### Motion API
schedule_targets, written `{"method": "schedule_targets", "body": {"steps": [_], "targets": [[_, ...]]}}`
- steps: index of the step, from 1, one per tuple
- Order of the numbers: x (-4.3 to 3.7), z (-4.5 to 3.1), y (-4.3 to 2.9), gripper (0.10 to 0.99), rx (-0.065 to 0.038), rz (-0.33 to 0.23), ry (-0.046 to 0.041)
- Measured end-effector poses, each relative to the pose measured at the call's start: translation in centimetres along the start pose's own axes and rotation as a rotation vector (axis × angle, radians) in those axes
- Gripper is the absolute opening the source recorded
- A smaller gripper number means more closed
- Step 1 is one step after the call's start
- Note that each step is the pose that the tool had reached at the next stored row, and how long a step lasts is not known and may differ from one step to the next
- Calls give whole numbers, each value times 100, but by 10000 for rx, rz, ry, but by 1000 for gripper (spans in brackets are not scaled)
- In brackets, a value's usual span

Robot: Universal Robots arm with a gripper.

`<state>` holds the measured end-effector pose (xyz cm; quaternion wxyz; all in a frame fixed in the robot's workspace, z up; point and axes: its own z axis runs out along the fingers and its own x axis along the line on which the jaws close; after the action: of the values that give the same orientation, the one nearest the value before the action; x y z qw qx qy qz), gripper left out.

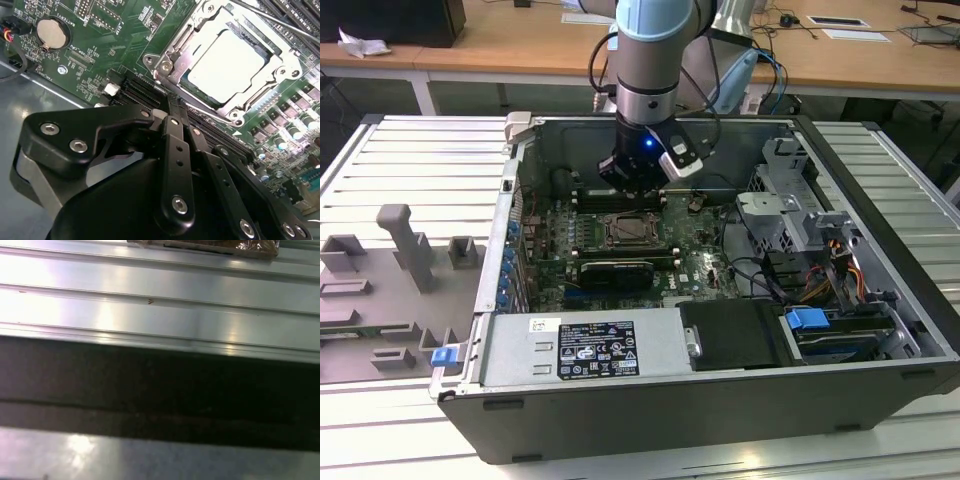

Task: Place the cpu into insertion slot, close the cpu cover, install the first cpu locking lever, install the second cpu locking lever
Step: 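Install the first cpu locking lever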

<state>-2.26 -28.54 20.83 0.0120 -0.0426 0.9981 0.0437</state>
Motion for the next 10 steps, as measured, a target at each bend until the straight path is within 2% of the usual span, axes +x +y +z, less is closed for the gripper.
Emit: {"method": "schedule_targets", "body": {"steps": [4, 10], "targets": [[0, 25, -3, 106, 26, -1, 4], [0, 52, -6, 106, 116, -2, 12]]}}
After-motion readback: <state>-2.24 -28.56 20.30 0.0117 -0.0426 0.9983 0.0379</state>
